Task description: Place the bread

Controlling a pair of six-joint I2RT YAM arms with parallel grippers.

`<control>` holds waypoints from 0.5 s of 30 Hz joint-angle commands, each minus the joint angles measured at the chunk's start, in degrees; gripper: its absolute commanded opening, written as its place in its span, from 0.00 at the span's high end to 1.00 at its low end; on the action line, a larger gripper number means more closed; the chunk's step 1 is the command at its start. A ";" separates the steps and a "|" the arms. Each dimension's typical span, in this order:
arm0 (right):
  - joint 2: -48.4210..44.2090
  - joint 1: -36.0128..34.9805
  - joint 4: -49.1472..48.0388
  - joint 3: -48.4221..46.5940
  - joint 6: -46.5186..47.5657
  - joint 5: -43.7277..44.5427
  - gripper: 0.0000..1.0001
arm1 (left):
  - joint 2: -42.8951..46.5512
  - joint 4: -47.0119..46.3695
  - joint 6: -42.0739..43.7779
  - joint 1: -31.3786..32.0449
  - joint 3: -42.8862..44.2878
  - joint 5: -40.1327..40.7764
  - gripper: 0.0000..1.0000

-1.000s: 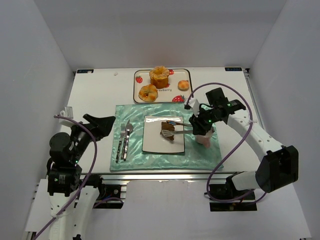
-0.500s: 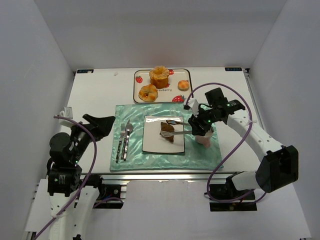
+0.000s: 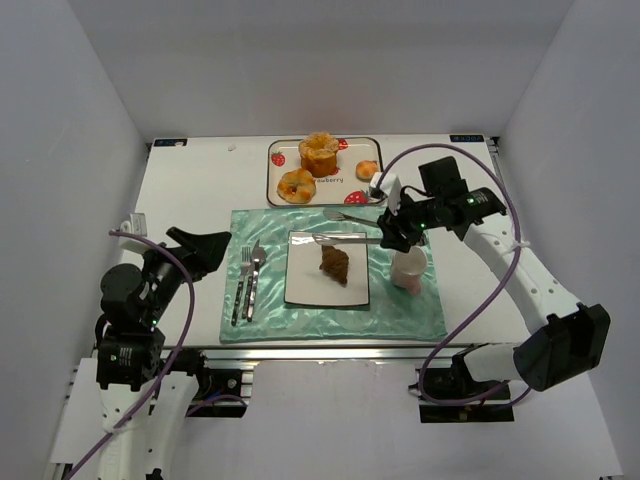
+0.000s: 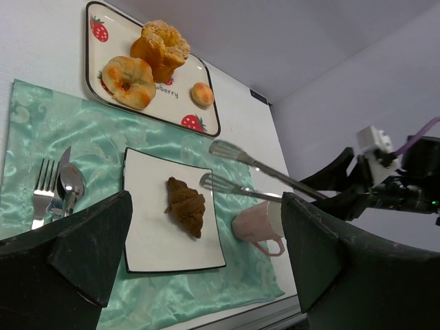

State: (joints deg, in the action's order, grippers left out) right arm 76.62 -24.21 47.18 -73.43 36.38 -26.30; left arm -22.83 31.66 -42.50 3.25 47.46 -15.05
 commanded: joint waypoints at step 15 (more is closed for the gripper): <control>3.00 17.86 -2.97 -10.33 -7.63 -7.18 0.47 | -0.64 -0.99 0.49 0.18 -0.62 -0.25 0.02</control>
State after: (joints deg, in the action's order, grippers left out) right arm 78.32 -11.77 46.48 -80.14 31.70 -30.89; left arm -23.83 31.27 -42.48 3.22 46.78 -15.27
